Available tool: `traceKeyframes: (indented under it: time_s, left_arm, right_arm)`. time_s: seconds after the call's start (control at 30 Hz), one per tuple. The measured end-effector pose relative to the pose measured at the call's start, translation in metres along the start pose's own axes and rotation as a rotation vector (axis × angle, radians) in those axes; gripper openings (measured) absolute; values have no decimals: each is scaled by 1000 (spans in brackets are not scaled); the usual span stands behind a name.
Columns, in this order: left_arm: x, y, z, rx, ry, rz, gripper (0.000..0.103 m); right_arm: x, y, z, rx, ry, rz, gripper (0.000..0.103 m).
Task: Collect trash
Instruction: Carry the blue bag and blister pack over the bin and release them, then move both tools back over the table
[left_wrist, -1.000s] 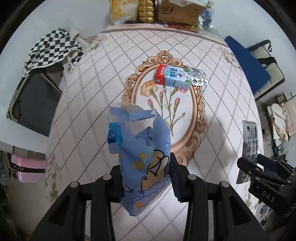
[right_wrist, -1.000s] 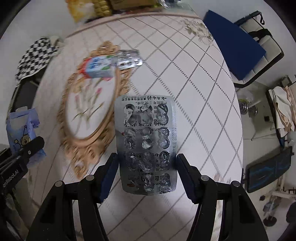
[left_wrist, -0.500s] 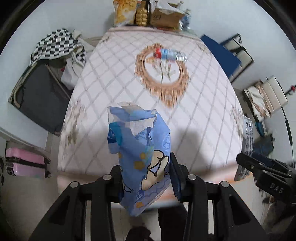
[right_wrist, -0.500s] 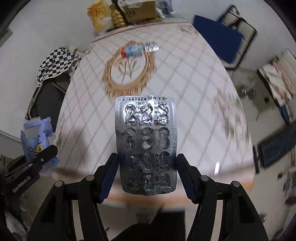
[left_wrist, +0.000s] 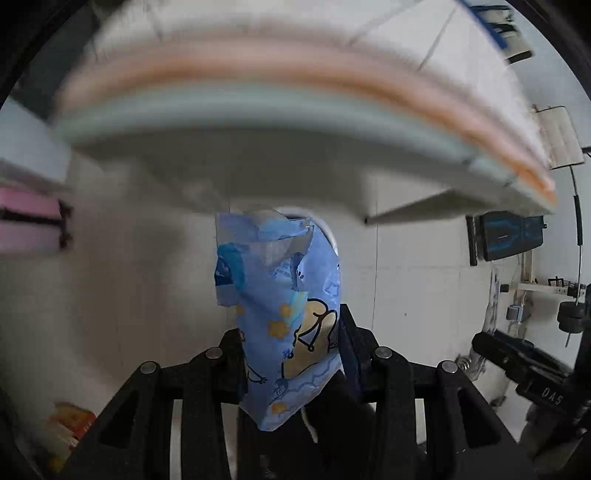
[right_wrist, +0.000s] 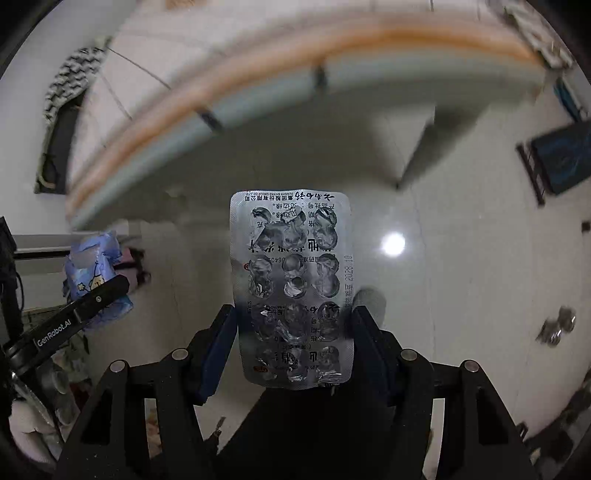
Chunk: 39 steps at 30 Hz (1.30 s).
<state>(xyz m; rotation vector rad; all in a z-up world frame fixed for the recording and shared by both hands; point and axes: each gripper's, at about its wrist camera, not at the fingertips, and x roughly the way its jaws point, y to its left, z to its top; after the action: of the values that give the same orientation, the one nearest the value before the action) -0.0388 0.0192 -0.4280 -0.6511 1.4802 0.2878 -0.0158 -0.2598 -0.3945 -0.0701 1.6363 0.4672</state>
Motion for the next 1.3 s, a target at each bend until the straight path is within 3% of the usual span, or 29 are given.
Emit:
traceKeyframes:
  time_s: [0.2,0.47,0.57,0.63,0.67,0.73,0.77,0.83,0.97,1.1,1.3]
  left_arm:
    - [145,22,26,-71,110,-31,36]
    - [288,46,51,-61,204,-57,39]
    - [314,49,56,-53,221,-56,65]
    - [318,53,58,-65,222,-56,94]
    - [319,55,57,-82,225,-55,97]
    - [316,59,55,-93,222,-40,98]
    - [312,61,53,-98,219,-31,98]
    - [301,64,48,-103,203,-3,98]
    - [277,62,36,-83,147,84,98]
    - [242,59,25,-57,93,157,98]
    - [176,40,4,-38,40,185,98]
  right_arm:
    - [149,-45,2,62,110,31,66]
    - [328,-81,25,74,252,-20,66]
    - [375,-79,36,50,299,-47,66]
    - [393,-79,40,45,320,-56,66]
    - [400,-78,42,43,335,-52,67]
    - [408,-76,44,42,348,-42,73]
    - [409,-73,46,41,351,-37,88]
    - [401,-68,49,34,330,-10,100]
    - [374,-63,50,5,278,-25,101]
    - [335,-48,44,-81,198,-119,102]
    - [254,-31,34,-162,99,-206,102]
